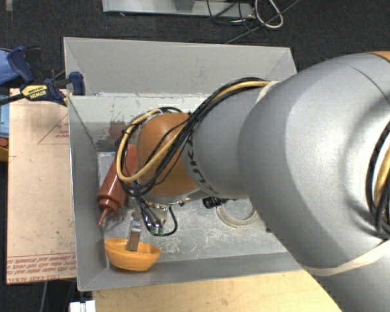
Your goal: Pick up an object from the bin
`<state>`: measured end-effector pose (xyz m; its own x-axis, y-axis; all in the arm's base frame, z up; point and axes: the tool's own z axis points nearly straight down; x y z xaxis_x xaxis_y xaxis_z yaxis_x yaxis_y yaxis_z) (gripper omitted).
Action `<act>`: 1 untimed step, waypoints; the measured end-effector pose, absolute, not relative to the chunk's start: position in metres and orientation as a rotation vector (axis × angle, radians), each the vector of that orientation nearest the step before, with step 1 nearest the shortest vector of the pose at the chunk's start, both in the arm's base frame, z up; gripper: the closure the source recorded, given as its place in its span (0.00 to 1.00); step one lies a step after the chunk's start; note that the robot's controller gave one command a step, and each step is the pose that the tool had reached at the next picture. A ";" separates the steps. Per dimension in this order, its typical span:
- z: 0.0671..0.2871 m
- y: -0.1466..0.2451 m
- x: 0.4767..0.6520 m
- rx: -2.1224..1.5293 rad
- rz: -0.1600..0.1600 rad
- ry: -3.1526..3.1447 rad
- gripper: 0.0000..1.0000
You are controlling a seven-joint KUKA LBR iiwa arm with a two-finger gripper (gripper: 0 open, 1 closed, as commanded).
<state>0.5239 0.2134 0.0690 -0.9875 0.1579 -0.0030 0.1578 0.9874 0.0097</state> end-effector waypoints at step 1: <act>0.083 0.203 0.563 -0.388 0.001 3.108 0.00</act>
Offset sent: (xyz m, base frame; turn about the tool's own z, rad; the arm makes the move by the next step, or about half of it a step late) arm -0.0044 0.0008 0.0124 -0.0729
